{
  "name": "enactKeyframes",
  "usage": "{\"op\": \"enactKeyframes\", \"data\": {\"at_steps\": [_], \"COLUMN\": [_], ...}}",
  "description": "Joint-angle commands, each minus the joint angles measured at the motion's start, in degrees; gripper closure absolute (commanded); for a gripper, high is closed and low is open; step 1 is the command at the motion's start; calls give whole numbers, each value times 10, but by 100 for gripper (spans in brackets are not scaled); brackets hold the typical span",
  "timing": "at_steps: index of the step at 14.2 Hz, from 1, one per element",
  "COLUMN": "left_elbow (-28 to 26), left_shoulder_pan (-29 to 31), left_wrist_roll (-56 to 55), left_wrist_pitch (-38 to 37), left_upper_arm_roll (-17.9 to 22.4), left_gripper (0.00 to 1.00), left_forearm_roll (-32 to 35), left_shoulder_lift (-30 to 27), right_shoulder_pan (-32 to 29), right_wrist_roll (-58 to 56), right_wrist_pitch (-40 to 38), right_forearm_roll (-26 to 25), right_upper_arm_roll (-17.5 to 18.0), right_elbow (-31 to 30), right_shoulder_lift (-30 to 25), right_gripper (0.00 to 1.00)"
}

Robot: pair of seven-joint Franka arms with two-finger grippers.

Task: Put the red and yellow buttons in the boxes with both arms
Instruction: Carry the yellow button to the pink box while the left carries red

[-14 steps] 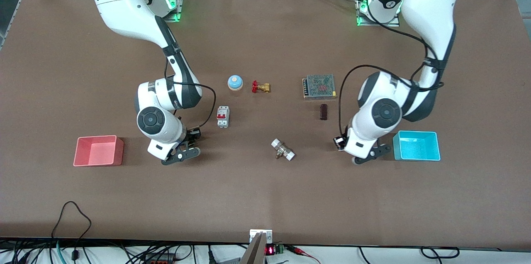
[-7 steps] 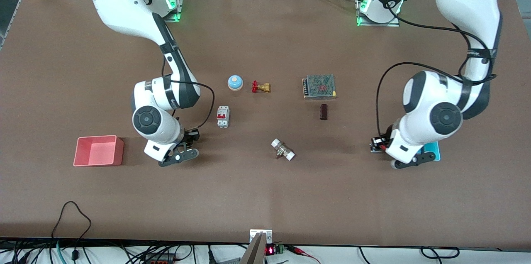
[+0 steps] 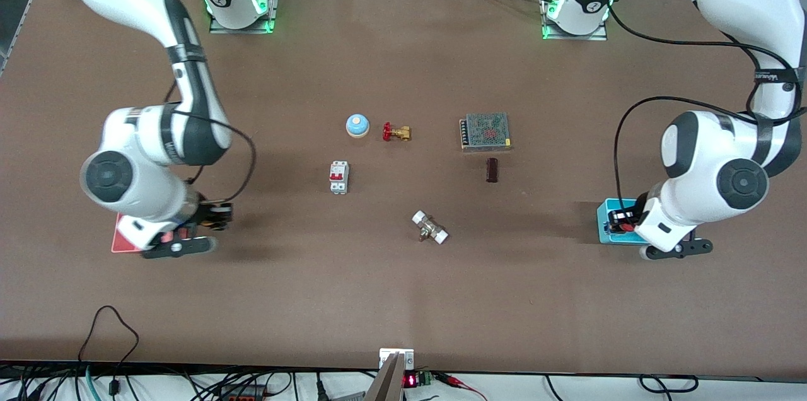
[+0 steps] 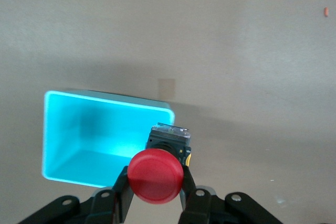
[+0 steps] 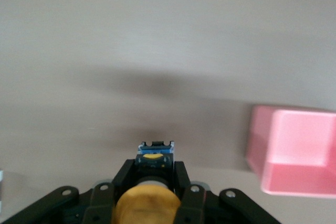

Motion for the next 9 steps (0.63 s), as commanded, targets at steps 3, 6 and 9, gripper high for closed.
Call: {"op": "enactKeyframes", "data": {"at_steps": [3,6,9], "left_elbow": [-8,-12,-14], "left_shoulder_pan": [40,51,51], "left_wrist_roll": [75,77,76], "left_wrist_pitch": [-7,1,12], "left_upper_arm_roll": [-2,-2,-3], "left_gripper": [82,82,82], "left_forearm_roll": [23,44,43], "left_shoulder_lift": [-6,9,28], "right_shoulder_pan": [-77,-113,-125], "right_wrist_roll": [-4,-43,-57], "right_wrist_pitch": [-39,-31,-3], "right_forearm_roll": [0,2,2], "right_upper_arm_roll": [2,3,3], "right_elbow": [40,52,62], "right_shoulder_lift": [25,55,80], "right_gripper": [70,69,67]}}
